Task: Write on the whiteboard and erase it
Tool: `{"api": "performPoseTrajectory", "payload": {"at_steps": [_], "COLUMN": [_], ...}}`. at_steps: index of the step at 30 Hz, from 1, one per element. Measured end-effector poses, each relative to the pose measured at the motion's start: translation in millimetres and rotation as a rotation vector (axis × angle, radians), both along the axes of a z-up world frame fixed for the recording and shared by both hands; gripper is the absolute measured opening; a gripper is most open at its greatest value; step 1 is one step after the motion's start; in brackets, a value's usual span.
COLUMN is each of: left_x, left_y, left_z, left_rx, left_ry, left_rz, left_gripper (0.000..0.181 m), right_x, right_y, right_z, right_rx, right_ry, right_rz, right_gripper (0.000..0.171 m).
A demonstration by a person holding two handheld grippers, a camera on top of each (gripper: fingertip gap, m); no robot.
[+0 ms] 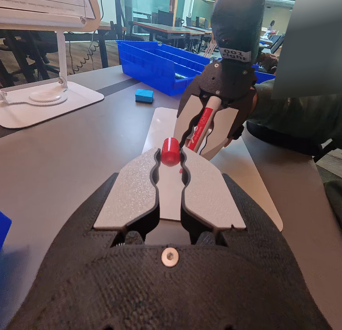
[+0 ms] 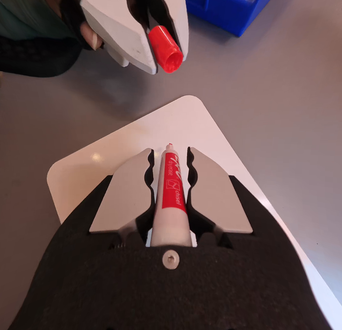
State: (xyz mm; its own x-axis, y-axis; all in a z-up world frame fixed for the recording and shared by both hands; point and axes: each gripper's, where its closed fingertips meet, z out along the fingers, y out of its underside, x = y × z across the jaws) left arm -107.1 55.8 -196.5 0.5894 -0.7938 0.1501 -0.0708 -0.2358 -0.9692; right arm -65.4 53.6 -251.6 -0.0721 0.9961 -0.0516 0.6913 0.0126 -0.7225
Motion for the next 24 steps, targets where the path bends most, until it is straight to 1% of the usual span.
{"api": "performPoseTrajectory", "payload": {"at_steps": [6, 12, 19, 24], "left_x": [5, -4, -16, -12], "left_y": [-7, -8, -19, -22], "left_z": [-1, -6, -12, -14], "left_rx": [-0.019, -0.042, -0.039, -0.033], "left_ry": [0.033, 0.103, 0.112, 0.124], "left_rz": [-0.034, -0.002, 0.011, -0.010], "left_gripper": [0.020, 0.020, 0.020, 0.020], "right_x": [-4, -4, -6, -7], "right_y": [1, 4, 8, 13], "right_z": [-7, -15, -16, -15], "right_rx": [0.015, 0.043, 0.053, 0.062], "right_ry": [-0.116, -0.234, -0.295, -0.332], "right_rz": [0.054, 0.099, 0.117, 0.127], "right_gripper": [0.034, 0.034, 0.034, 0.034]}}
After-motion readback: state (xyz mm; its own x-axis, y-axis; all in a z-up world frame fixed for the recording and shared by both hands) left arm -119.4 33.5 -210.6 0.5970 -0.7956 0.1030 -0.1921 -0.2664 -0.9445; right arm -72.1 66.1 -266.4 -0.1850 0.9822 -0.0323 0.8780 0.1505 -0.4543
